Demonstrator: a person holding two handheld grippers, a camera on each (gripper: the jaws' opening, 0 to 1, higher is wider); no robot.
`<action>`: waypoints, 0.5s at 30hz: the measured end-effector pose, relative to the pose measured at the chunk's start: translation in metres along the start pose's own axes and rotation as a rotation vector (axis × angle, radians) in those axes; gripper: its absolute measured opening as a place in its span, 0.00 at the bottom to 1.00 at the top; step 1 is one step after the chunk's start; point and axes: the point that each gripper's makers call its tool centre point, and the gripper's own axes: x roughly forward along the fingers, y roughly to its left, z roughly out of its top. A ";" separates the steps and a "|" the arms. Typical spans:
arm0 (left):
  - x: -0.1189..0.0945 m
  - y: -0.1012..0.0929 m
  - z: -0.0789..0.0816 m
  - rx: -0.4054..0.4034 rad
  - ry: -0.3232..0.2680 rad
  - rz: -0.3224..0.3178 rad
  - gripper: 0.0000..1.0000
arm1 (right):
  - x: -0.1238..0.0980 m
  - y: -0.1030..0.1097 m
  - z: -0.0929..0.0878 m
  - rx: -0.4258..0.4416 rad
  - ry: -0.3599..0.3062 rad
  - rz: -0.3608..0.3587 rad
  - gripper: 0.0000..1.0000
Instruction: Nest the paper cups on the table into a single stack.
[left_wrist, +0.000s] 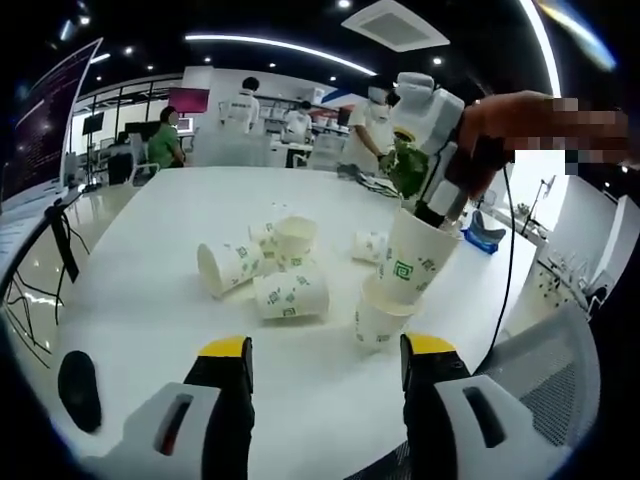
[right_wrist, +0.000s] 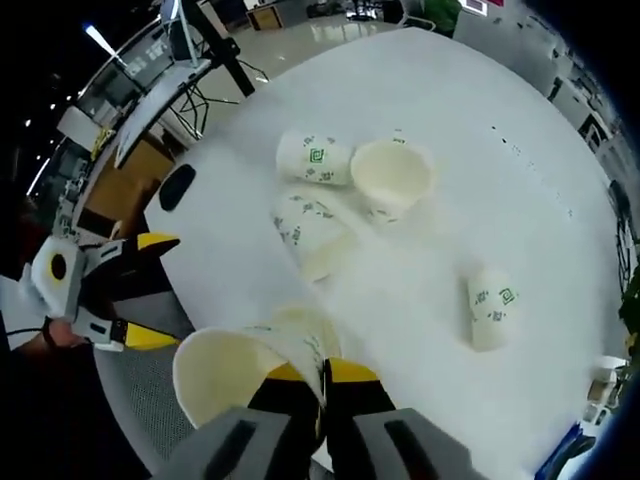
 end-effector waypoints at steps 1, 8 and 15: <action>0.000 0.000 0.000 0.000 0.001 0.000 0.59 | 0.005 -0.001 -0.001 -0.001 0.004 -0.002 0.00; -0.001 -0.001 0.001 0.000 0.003 -0.001 0.59 | 0.013 -0.001 -0.004 0.003 0.016 -0.006 0.00; 0.002 0.001 -0.001 -0.002 0.005 -0.001 0.58 | 0.019 -0.004 -0.005 0.000 0.029 -0.013 0.00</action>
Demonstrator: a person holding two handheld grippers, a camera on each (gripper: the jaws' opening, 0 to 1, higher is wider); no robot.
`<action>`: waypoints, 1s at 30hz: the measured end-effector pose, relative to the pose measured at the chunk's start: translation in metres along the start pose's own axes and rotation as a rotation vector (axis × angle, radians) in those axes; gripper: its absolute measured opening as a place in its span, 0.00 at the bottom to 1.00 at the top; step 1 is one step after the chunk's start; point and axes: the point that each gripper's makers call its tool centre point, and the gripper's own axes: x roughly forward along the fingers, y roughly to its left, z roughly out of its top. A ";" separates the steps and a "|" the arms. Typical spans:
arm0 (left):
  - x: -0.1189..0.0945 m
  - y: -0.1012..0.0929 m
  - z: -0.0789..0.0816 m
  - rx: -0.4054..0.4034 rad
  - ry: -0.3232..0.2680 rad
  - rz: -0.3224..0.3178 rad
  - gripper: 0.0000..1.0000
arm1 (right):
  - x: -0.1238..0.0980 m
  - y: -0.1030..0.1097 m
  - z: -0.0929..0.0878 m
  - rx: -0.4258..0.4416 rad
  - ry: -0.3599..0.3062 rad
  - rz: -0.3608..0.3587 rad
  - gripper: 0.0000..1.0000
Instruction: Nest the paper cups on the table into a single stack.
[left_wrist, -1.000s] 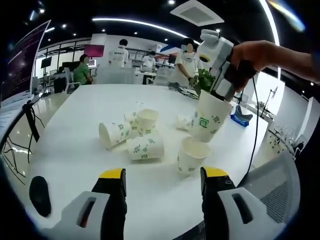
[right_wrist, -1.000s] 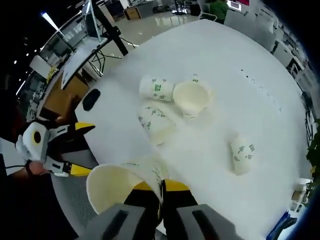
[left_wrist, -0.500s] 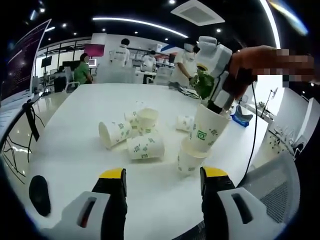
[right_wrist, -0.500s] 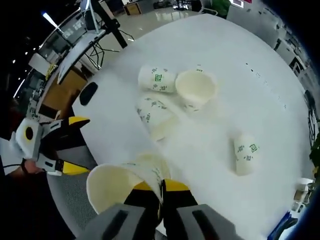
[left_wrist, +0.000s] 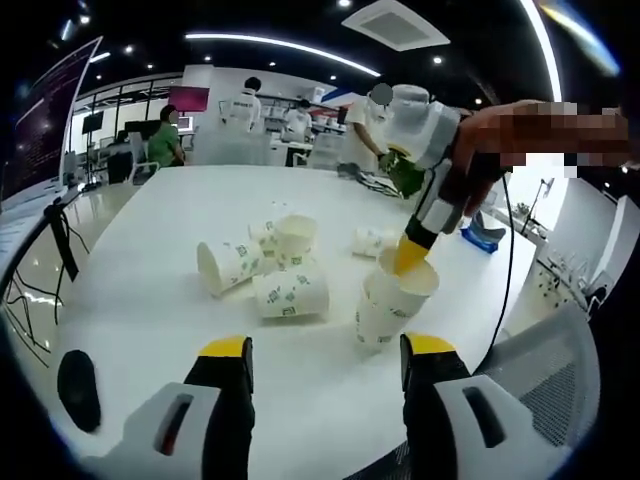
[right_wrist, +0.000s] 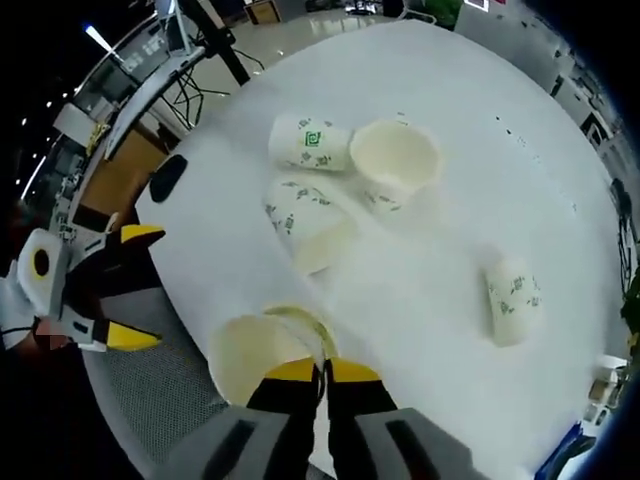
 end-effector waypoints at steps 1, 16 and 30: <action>0.000 0.000 0.000 -0.002 -0.001 0.000 0.58 | 0.002 -0.001 0.000 0.002 0.001 0.001 0.00; 0.001 -0.001 -0.002 0.003 0.006 -0.002 0.59 | -0.002 -0.005 0.003 0.009 -0.024 0.003 0.03; 0.000 -0.002 -0.002 0.009 0.014 -0.002 0.59 | -0.037 -0.028 0.011 0.067 -0.281 -0.013 0.21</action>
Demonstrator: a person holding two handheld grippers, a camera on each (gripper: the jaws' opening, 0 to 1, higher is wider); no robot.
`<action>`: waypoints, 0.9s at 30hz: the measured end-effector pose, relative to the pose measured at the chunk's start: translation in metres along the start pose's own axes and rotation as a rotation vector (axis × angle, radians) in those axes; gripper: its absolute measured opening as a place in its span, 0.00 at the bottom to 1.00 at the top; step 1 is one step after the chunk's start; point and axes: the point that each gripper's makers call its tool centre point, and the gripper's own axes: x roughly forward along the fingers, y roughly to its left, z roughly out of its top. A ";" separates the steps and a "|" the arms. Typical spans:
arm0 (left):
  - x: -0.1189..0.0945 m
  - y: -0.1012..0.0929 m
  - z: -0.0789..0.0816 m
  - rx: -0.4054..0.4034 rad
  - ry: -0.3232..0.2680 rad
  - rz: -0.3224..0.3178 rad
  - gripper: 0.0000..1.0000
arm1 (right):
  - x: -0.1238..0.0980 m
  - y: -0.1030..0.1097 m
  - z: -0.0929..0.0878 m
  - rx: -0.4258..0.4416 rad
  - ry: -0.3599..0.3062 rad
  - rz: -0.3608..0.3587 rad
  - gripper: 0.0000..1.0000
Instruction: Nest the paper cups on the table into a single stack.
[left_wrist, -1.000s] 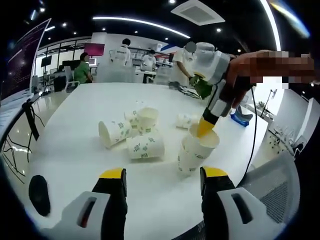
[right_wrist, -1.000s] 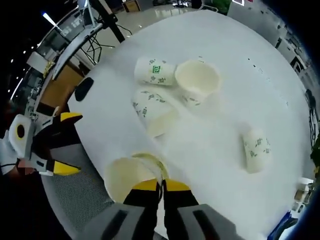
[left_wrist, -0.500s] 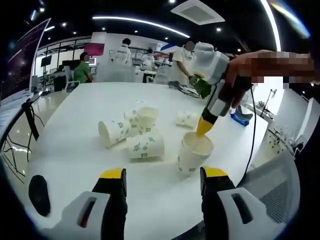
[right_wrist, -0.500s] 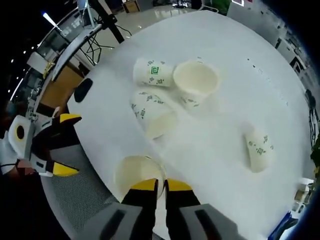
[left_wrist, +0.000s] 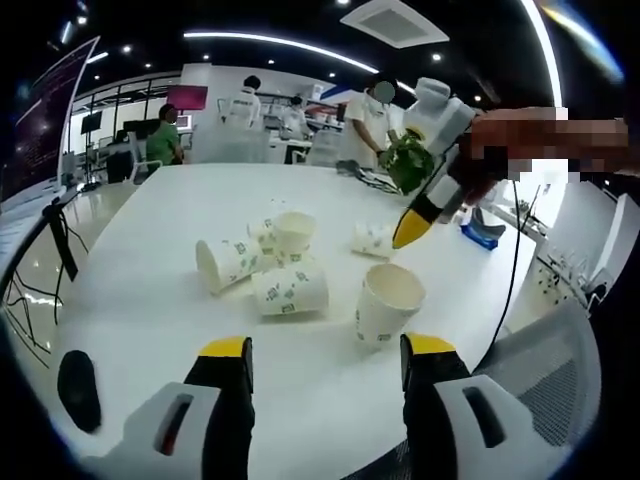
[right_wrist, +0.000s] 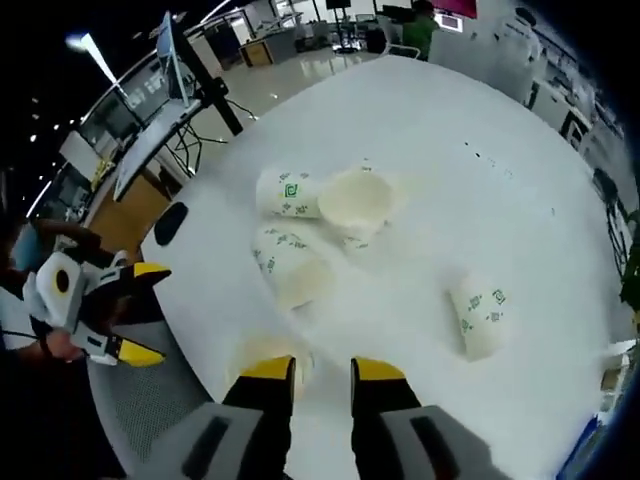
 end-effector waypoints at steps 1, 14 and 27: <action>0.000 0.000 0.000 0.001 0.001 -0.001 0.59 | -0.002 -0.003 0.001 0.003 -0.017 -0.006 0.22; 0.000 -0.003 -0.001 0.006 0.008 -0.008 0.59 | -0.010 -0.041 -0.007 0.164 -0.221 -0.048 0.37; 0.002 -0.002 -0.003 0.006 0.013 -0.011 0.58 | -0.002 -0.074 -0.018 0.171 -0.349 -0.098 0.59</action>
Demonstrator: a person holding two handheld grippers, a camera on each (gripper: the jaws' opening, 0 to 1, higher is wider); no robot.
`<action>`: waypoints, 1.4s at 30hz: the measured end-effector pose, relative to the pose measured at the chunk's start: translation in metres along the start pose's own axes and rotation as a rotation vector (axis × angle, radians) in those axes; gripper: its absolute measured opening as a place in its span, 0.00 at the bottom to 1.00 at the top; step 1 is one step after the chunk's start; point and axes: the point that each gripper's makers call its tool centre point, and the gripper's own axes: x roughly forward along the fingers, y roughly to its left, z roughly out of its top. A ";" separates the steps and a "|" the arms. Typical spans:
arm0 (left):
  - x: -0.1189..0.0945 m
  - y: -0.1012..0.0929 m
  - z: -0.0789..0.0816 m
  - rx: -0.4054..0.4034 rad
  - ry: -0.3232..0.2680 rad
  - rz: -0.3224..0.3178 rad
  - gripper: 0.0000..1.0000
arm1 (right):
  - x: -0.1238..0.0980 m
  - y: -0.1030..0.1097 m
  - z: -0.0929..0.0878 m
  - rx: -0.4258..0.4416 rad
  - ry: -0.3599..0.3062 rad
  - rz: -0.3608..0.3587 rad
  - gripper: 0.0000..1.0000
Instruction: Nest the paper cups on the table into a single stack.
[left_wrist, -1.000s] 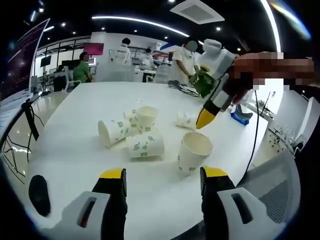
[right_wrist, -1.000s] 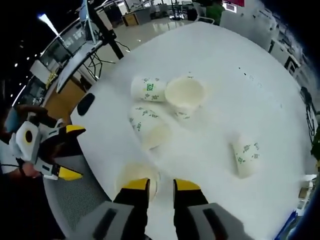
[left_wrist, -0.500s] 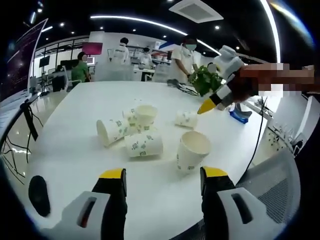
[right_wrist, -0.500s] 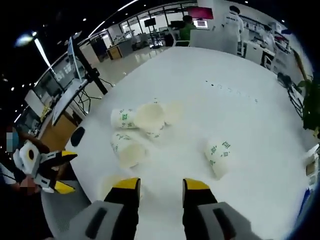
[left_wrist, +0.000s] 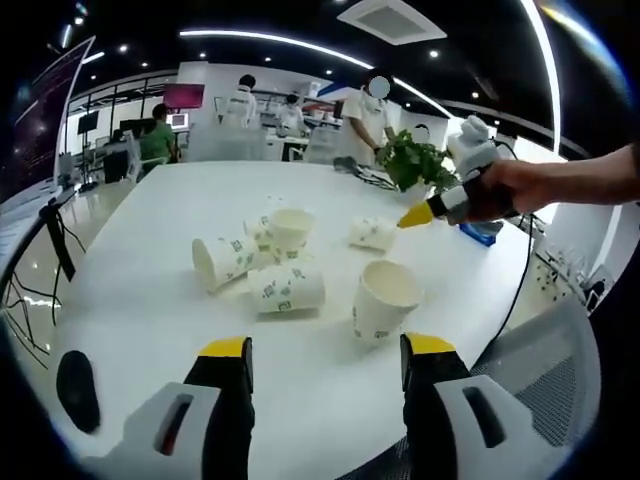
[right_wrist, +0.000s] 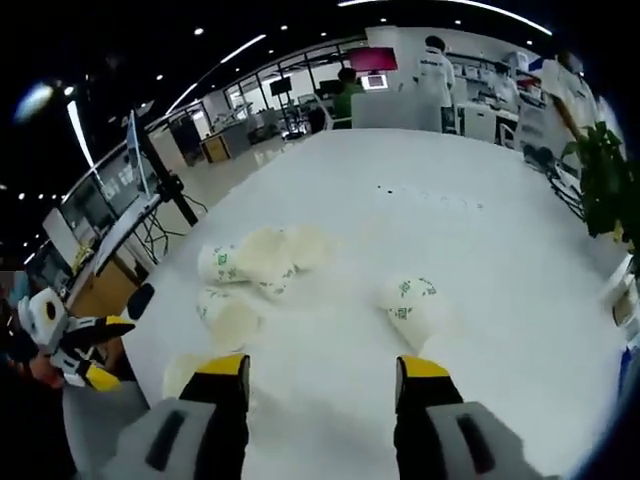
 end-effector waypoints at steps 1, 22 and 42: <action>0.000 0.000 0.000 0.000 0.000 0.000 0.58 | 0.001 -0.002 -0.002 0.000 0.000 -0.005 0.59; -0.001 0.000 -0.001 0.001 0.012 0.008 0.58 | 0.026 -0.063 0.008 0.127 -0.158 -0.032 0.59; 0.002 0.004 -0.007 -0.006 0.043 0.026 0.58 | 0.076 -0.066 0.011 0.137 -0.136 -0.007 0.53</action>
